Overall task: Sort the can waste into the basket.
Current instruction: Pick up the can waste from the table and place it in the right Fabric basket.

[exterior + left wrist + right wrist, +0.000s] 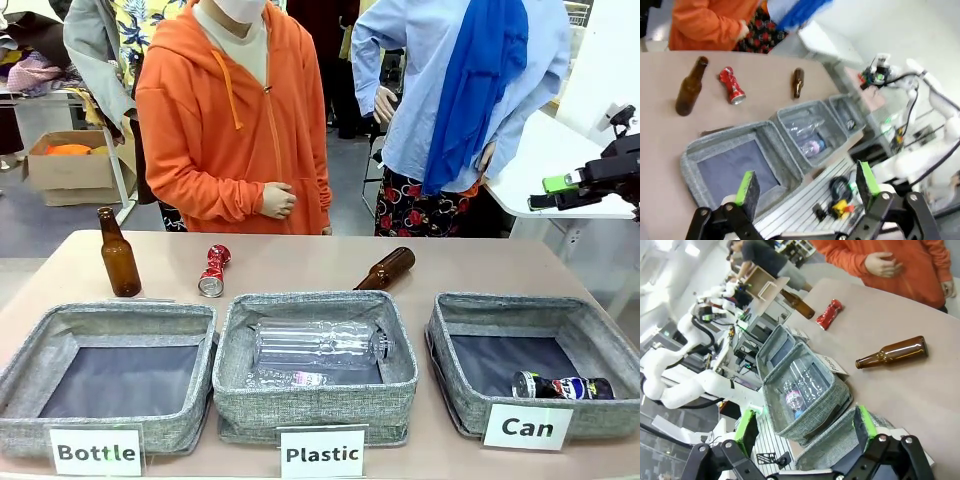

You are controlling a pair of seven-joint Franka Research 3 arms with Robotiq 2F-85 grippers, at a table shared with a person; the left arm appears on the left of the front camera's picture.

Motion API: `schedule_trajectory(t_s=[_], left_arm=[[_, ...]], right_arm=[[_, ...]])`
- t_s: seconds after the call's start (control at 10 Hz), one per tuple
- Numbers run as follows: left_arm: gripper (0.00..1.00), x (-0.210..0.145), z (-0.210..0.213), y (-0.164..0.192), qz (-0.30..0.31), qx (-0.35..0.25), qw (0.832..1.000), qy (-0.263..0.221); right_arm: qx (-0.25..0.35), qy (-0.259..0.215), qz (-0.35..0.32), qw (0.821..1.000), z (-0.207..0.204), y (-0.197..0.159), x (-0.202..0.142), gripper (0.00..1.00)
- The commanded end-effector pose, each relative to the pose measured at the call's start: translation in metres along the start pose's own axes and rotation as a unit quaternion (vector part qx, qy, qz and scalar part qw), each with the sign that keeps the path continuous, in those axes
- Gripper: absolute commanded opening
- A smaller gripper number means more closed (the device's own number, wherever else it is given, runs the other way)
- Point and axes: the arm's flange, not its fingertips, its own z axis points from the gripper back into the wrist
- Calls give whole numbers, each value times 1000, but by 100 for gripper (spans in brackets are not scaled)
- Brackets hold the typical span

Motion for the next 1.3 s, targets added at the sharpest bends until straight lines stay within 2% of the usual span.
schedule_trajectory(t_s=[0.0,0.2,0.4,0.5,0.6,0.7,0.8,0.9,1.0,1.2], left_arm=[[100,32,-56,-44,-39,80,990,106],[100,46,-130,-75,-80,146,965,202],[100,43,-194,-94,-121,200,939,253],[100,43,-201,-101,-123,220,942,222],[100,33,-187,-106,-119,176,952,222],[100,33,-210,-109,-133,198,943,233],[100,52,-175,-89,-107,144,957,228],[100,62,-123,-68,-72,85,975,195],[100,65,-66,-43,-27,78,988,129],[100,47,20,5,71,109,991,22]], right_arm=[[-9,0,2,1000,-1,4,-4,100],[-9,0,2,1000,-1,4,-4,100],[-9,0,2,1000,-1,4,-4,100],[-9,0,2,1000,-1,4,-4,100],[-9,0,2,1000,-1,4,-4,100],[-9,0,2,1000,-1,4,-4,100],[-9,0,2,1000,-1,4,-4,100],[-9,0,2,1000,-1,4,-4,100],[-9,0,2,1000,-1,4,-4,100],[-9,0,2,1000,-1,4,-4,100]])
